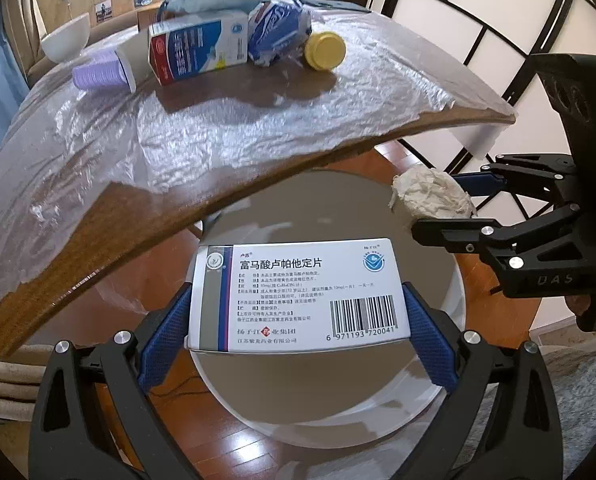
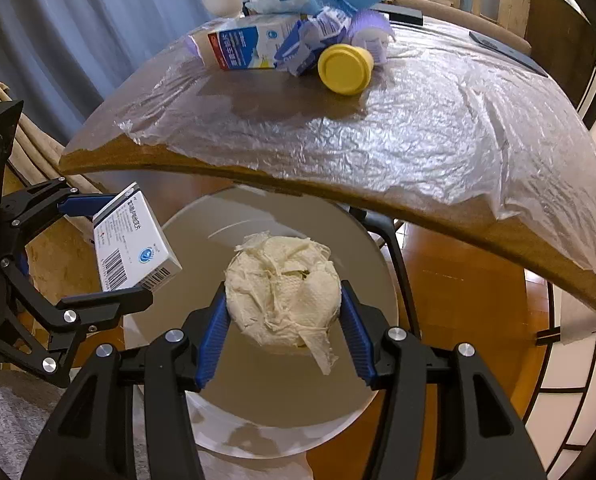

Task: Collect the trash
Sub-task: 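Carry the medicine box and cloth bundle with both tools over the white bin, then lower both tools into the bin and open them to drop the items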

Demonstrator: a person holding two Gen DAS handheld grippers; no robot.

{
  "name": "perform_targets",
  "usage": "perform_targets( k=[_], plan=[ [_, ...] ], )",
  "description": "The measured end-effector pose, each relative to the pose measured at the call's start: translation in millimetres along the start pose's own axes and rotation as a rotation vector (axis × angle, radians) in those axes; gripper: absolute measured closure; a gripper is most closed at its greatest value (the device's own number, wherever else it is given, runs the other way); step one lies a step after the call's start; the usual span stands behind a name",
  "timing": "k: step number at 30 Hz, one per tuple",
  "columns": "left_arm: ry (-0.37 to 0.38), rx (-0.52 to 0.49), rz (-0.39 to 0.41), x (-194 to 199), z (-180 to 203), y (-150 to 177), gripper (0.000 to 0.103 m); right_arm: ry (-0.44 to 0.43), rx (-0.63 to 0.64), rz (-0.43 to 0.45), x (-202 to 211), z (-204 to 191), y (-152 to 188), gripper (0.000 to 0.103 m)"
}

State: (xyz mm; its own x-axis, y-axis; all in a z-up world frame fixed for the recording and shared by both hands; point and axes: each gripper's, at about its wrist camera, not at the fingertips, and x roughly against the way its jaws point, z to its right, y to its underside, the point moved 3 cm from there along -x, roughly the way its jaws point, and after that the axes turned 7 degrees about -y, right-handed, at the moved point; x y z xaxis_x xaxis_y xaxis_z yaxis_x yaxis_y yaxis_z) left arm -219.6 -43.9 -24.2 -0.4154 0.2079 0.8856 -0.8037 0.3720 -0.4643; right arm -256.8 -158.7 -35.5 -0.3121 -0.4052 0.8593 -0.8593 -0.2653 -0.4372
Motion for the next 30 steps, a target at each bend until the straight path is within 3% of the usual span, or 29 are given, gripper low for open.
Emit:
perform_targets(
  k=[30],
  plan=[
    [-0.01,0.0,-0.102,-60,6,29,0.005,0.01,-0.046,-0.092,-61,10,15,0.051]
  ],
)
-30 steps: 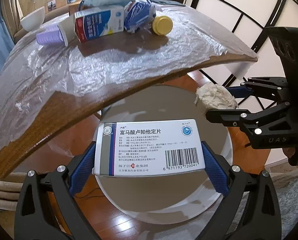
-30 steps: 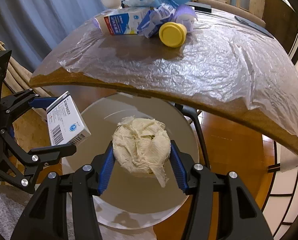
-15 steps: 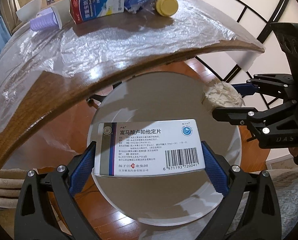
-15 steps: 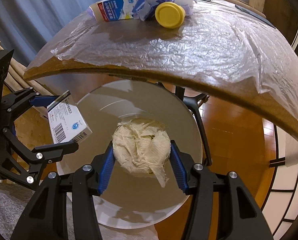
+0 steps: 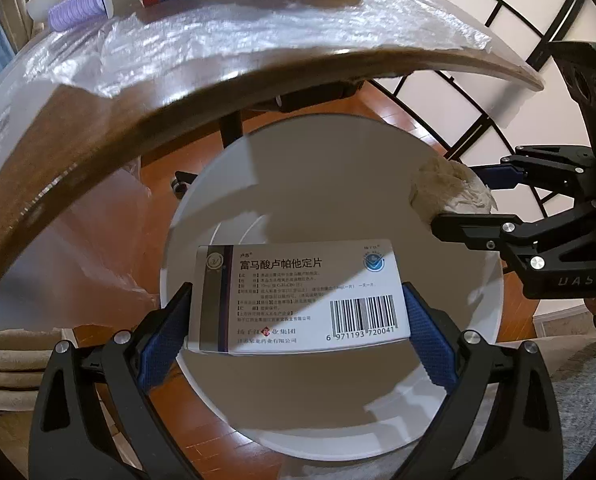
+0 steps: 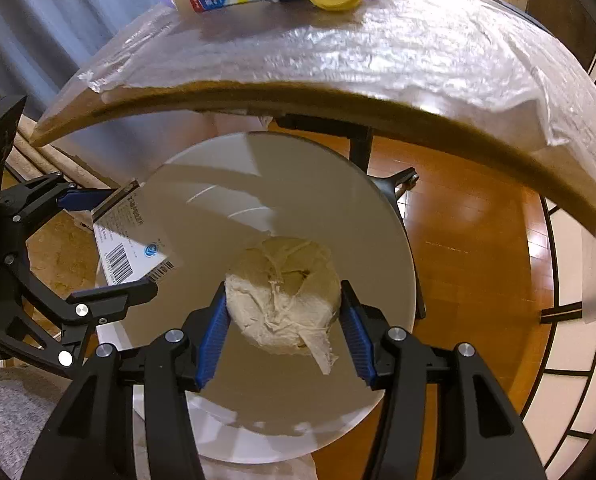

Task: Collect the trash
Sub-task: 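Lower both tools into the bin and open them to drop the items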

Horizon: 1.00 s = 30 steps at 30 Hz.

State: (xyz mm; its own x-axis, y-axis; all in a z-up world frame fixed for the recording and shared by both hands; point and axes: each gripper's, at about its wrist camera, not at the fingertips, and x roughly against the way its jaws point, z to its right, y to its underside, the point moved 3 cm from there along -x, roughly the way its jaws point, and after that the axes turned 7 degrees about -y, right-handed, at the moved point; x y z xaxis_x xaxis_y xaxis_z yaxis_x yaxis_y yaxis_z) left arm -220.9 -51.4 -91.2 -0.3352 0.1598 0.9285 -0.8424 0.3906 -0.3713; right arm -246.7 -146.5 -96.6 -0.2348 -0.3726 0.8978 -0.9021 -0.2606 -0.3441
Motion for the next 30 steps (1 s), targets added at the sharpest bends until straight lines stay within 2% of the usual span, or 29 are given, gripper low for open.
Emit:
perform_targets(
  k=[18,30],
  plan=[
    [-0.018,-0.021,-0.029,-19,6,-6,0.005,0.003,-0.02,-0.039,-28,14,-7,0.051],
    [-0.025,-0.035,-0.048,-30,9,-8,0.005,0.004,-0.028,-0.052,-30,15,-5,0.051]
  ],
)
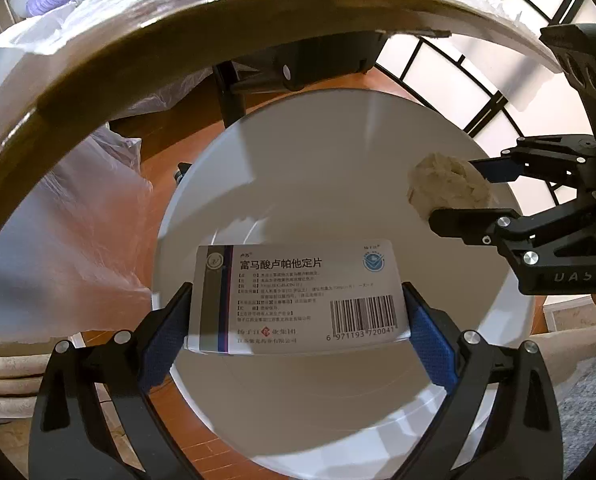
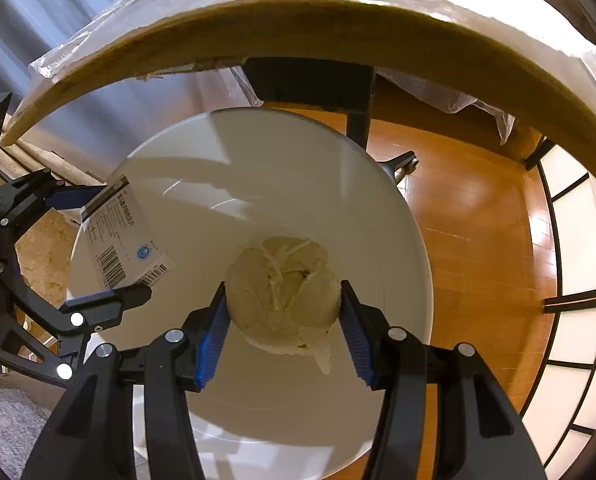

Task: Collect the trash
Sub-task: 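Lower both tools into the bin and open them to drop the items, then grasp the lavender basket with the left tool while the right tool grasps the yellow cup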

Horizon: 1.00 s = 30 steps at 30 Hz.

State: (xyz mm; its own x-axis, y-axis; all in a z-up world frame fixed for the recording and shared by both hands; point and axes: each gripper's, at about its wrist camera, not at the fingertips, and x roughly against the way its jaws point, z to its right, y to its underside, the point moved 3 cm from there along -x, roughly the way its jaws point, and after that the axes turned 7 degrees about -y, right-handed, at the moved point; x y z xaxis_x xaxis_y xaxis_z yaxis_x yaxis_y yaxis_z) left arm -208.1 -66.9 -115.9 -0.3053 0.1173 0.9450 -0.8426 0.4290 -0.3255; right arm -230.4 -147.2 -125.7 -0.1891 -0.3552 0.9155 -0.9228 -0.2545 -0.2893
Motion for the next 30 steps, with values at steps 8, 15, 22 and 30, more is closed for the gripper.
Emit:
perform_targets(
  k=[8,15,22,30],
  plan=[
    [0.009,0.015,0.028,3,-2,-5,0.004,0.011,-0.016,0.023,10,3,2,0.024],
    [0.046,0.051,0.008,1,-5,-4,0.002,0.011,-0.045,0.058,25,10,3,0.019],
    [0.028,0.037,0.044,11,-3,-7,0.001,0.015,-0.041,0.097,44,8,-2,0.019],
    [0.05,0.05,0.214,89,-17,-12,0.001,0.005,0.014,0.266,109,-15,-10,0.009]
  ],
)
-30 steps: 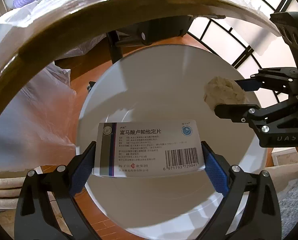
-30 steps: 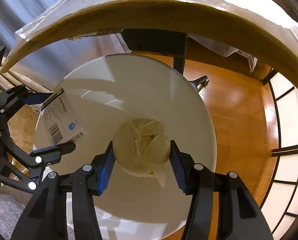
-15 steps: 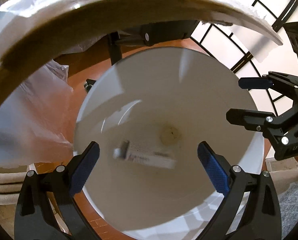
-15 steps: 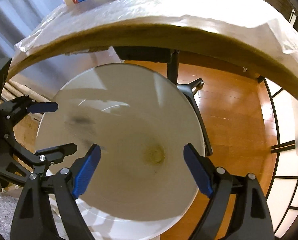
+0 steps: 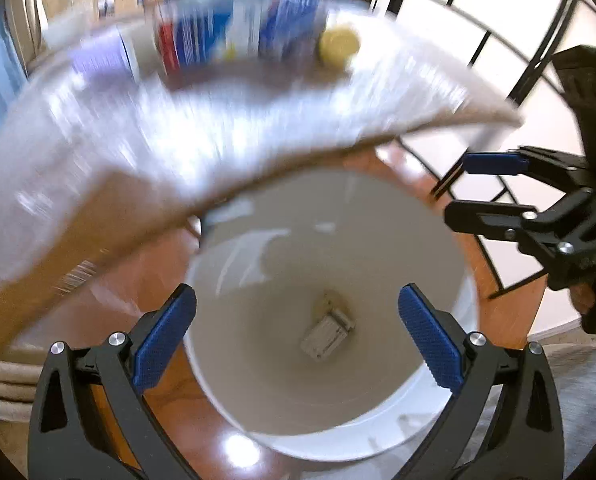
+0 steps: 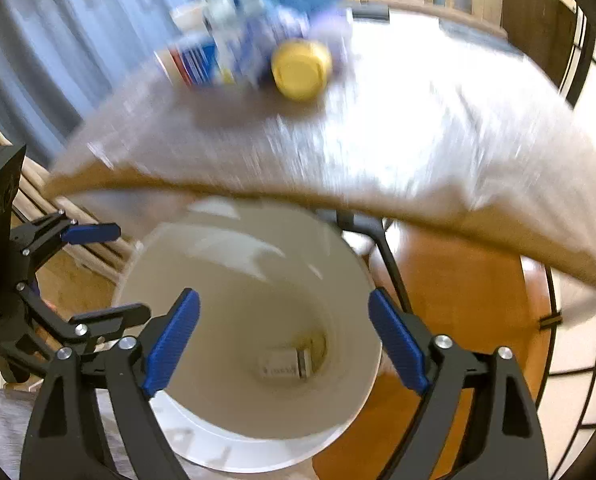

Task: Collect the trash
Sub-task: 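Grasp the lavender basket with the left tool while the right tool grasps the yellow cup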

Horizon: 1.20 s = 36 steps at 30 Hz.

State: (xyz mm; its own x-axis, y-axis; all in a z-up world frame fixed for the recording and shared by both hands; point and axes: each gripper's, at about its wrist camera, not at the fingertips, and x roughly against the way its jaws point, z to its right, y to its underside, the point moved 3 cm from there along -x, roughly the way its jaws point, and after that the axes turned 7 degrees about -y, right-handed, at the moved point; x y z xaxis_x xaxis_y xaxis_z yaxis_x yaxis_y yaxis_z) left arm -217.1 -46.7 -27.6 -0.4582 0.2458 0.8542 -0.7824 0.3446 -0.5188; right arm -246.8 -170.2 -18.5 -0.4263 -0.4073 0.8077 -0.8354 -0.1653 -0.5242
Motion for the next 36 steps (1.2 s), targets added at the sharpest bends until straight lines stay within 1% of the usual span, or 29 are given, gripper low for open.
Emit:
perform_targets(
  k=[1,3,5,6,8,9,10,11,13,15,19,21,23,26,27,30,33,36],
  plan=[
    [-0.011,0.0,0.036,13,-3,-5,0.001,0.006,0.008,0.03,8,-3,-4,0.006],
    [-0.043,0.0,0.109,38,-10,-17,0.001,0.019,0.022,0.09,21,-7,-15,0.005],
    [-0.072,0.001,0.151,50,-18,-29,0.001,0.041,0.034,0.136,28,-11,-27,0.005],
    [-0.098,0.003,0.168,54,-22,-34,0.001,0.05,0.042,0.158,29,-12,-33,0.005],
    [-0.18,0.003,0.211,57,-40,-47,0.001,0.064,0.05,0.175,27,-12,-40,0.005],
    [-0.212,-0.001,0.219,56,-44,-50,0.001,0.068,0.053,0.179,24,-12,-46,0.005],
    [-0.27,-0.006,0.219,53,-54,-56,0.001,0.07,0.055,0.184,23,-12,-53,0.005],
    [-0.309,-0.006,0.218,48,-64,-61,0.001,0.076,0.056,0.193,22,-11,-60,0.005],
    [-0.344,0.007,0.214,38,-85,-71,0.001,0.085,0.058,0.197,16,-8,-74,0.005],
    [-0.344,0.021,0.209,30,-104,-74,0.001,0.099,0.056,0.2,7,-8,-83,0.005],
    [-0.355,0.058,0.199,17,-143,-96,0.001,0.11,0.041,0.202,-3,-4,-96,0.005],
    [-0.338,0.065,0.197,14,-154,-100,0.001,0.118,0.034,0.197,-9,-2,-100,0.005],
    [-0.328,0.055,0.177,2,-163,-108,0.001,0.125,0.028,0.187,-16,1,-106,0.006],
    [-0.294,0.016,0.14,-14,-161,-115,0.002,0.134,0.023,0.164,-27,5,-110,0.01],
    [-0.263,-0.006,0.139,-18,-158,-118,0.001,0.132,0.021,0.16,-29,6,-111,0.011],
    [-0.227,-0.058,0.14,-23,-144,-124,0.001,0.129,0.011,0.152,-35,8,-114,0.012],
    [-0.233,-0.121,0.136,-33,-134,-132,0.001,0.129,0.008,0.145,-41,8,-117,0.013],
    [-0.22,-0.123,0.127,-41,-134,-137,0.001,0.132,-0.002,0.138,-47,10,-120,0.013]
  ],
)
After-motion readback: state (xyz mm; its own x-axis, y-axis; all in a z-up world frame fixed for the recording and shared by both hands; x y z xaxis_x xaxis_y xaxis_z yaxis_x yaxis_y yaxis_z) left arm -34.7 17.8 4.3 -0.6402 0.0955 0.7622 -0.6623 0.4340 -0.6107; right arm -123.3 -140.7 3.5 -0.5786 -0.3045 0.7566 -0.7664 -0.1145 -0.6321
